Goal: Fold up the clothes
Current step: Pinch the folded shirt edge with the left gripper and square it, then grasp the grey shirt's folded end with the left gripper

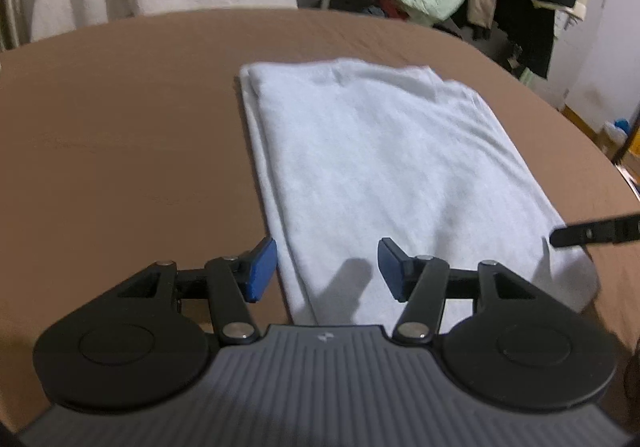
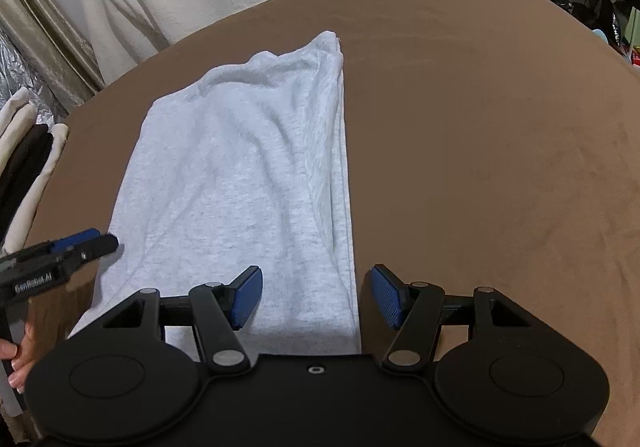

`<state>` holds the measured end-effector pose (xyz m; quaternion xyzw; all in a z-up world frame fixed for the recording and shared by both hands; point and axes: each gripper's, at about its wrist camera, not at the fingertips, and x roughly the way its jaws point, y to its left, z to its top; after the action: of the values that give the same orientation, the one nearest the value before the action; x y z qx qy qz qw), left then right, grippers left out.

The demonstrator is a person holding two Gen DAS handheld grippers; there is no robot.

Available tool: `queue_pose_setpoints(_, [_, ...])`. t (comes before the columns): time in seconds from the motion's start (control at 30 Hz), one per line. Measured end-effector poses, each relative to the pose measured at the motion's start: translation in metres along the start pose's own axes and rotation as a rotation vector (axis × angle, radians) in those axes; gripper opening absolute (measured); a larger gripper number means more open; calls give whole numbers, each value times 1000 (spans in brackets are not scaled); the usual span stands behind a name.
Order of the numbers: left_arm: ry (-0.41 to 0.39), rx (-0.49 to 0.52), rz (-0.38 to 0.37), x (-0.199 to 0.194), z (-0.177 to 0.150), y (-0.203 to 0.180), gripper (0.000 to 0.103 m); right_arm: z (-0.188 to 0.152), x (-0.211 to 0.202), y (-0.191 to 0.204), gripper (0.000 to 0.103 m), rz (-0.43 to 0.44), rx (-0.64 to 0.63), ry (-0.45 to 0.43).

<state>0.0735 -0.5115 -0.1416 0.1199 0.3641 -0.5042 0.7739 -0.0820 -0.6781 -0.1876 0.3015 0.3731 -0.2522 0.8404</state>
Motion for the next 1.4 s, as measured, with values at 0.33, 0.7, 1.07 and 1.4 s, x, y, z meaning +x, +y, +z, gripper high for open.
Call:
queue_pose_setpoints(0.33, [-44,-10,18,-5,-2,2,39,-1,-1,0,65,0,-6,9])
queue_pose_setpoints(0.7, [-10,-5,-16,-2,-2,3,39,-1,2,0,65,0,-11,15])
queue_pose_setpoints(1.07, [32,-298,-195,16,0,44,39,-1,4,0,65,-3,-20,24])
queue_pose_setpoints(1.4, [-164,-112,-75,-6,13,16,3,-5,10,4,65,-2,-52,49])
